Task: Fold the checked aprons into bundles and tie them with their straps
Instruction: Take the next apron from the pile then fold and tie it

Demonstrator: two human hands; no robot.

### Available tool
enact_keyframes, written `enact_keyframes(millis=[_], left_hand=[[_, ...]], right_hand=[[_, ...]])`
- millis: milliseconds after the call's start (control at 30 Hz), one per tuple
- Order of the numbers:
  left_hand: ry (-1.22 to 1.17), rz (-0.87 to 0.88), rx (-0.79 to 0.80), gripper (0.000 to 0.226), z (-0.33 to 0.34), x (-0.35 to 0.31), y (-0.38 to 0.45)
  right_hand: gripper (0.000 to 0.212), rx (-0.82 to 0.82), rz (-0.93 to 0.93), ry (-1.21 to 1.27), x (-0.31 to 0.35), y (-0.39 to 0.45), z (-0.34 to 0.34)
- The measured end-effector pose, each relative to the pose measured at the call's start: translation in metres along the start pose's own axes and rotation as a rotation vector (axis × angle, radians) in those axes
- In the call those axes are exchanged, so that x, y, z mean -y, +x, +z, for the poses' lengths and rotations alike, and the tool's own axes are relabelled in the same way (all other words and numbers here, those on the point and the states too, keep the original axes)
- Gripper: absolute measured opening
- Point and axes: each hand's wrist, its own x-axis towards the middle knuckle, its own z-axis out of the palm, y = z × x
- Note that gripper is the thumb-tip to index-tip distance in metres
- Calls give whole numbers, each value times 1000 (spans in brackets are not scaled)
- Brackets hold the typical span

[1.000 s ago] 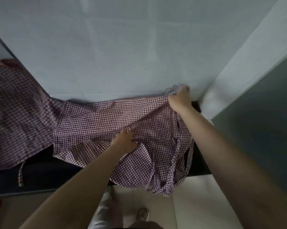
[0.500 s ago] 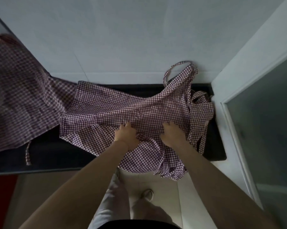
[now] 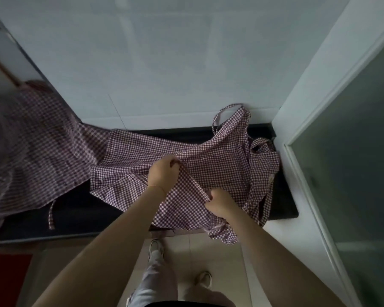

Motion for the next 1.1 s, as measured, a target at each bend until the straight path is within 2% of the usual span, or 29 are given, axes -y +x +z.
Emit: enact_keyframes(millis=[100,200,367,433,500,567,633,700,933,967,1000,1033,1100], left_hand=[[-5,-4,-153,21,-11,-5,1],[67,-5,-289,24,-22,-13,4],[248,85,-498,24,-53,-38,17],[300,87,-517,25,-69,-53,24],[337,80,-510,28,-82,-65,28],[343,56,-510,28,-87,-72,27],[319,19,-500,28,-87,-72,25],[273,-8,-487,27,-87,-69,23],[-56,-29,-473,20,-97,-69,29],[-50,-21,-463,20,-98,-69,31],[-23,-14,-431,20,-99,-66,35],[32,-7,-371,21,-100,-64,38],[266,-3,-139,29,-107,-59,49]], right_hand=[[3,-92,53,-160,-5,-10,-9],[11,-348,7,-365,-6,-19,-24],[16,-659,-80,-205,18,-24,-70],[24,-768,-105,-120,31,-25,-98],[22,-744,-114,-120,35,-24,-116],[18,-571,-51,-250,29,-20,-123],[25,-427,64,-341,14,-17,-125],[27,-482,130,-239,5,-15,-136],[31,-866,6,249,46,-8,-206],[30,-869,-16,273,56,-11,-212],[31,-778,-17,274,65,-12,-214],[30,-631,-35,244,71,-14,-215],[24,-204,-11,183,80,-21,-214]])
